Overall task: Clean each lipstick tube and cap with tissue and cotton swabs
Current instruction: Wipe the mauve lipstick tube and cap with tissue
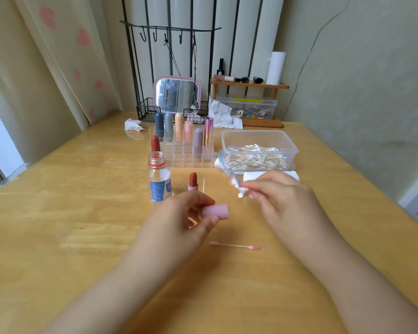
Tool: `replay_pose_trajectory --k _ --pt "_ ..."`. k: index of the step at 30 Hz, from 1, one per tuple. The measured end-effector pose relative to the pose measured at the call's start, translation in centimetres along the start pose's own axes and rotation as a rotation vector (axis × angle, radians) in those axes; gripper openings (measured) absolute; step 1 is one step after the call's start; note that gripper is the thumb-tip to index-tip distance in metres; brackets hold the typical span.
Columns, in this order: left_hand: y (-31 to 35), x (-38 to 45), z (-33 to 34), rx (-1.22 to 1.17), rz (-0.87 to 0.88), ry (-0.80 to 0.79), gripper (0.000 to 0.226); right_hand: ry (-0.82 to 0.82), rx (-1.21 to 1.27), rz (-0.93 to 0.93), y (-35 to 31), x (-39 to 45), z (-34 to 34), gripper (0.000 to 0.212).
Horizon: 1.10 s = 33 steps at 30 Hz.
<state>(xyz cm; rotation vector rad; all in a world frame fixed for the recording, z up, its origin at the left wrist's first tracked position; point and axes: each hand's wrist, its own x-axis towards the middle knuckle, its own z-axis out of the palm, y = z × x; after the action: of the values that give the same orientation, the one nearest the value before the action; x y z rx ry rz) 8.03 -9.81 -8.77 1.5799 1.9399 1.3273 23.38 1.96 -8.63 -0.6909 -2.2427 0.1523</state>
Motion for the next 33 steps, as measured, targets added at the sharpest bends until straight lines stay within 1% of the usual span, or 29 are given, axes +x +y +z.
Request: replay_pose_trajectory --k 2,4,5,7,9,11,13,16,19,23,25,28,30,33 --pt "-0.2 -0.1 0.1 0.102 0.034 -0.018 0.021 -0.138 -0.062 0.029 0.3 -0.2 1.4 0.028" --pt "-0.4 -0.2 0.2 0.175 0.047 -0.032 0.016 -0.290 -0.095 0.118 0.4 -0.3 2.0 0.032" --pt "-0.5 -0.2 0.2 0.206 0.048 -0.034 0.014 -0.332 -0.082 0.155 0.5 -0.2 1.9 0.035" --pt "-0.7 -0.1 0.2 0.262 0.034 -0.025 0.010 -0.327 -0.041 0.168 0.5 -0.2 1.4 0.033" --pt "-0.9 0.1 0.2 0.323 0.005 -0.010 0.004 -0.295 -0.010 0.141 0.2 -0.1 0.4 0.020" --pt "-1.2 0.3 0.2 0.373 -0.027 -0.001 0.009 -0.371 0.063 0.154 -0.6 -0.2 -0.5 0.009" --pt "-1.2 0.3 0.2 0.411 -0.069 0.000 0.013 -0.481 0.147 0.180 -1.2 -0.5 -0.7 0.004" --pt "-1.3 0.4 0.2 0.478 -0.123 -0.016 0.023 -0.598 0.021 0.102 -1.7 -0.6 -0.2 0.005" --pt "-1.6 0.4 0.4 0.529 -0.142 -0.033 0.028 -0.658 -0.013 0.111 -2.1 -0.5 0.1 0.006" --pt "-1.8 0.4 0.3 0.534 -0.161 -0.054 0.029 -0.671 -0.049 0.099 -2.3 -0.5 -0.1 0.013" --pt "-1.9 0.5 0.0 0.484 -0.183 -0.063 0.031 -0.625 -0.036 0.156 -2.3 -0.3 -0.7 0.012" --pt "-1.7 0.6 -0.5 0.412 -0.239 -0.064 0.039 -0.512 0.080 0.259 -2.1 -0.1 -1.8 0.011" --pt "-1.6 0.7 -0.8 0.379 -0.274 -0.025 0.041 -0.446 0.154 0.299 -2.0 0.0 -2.0 0.014" --pt "-2.0 1.0 -0.9 0.361 -0.244 0.131 0.029 -0.360 0.260 0.350 -1.8 0.1 -1.7 0.022"
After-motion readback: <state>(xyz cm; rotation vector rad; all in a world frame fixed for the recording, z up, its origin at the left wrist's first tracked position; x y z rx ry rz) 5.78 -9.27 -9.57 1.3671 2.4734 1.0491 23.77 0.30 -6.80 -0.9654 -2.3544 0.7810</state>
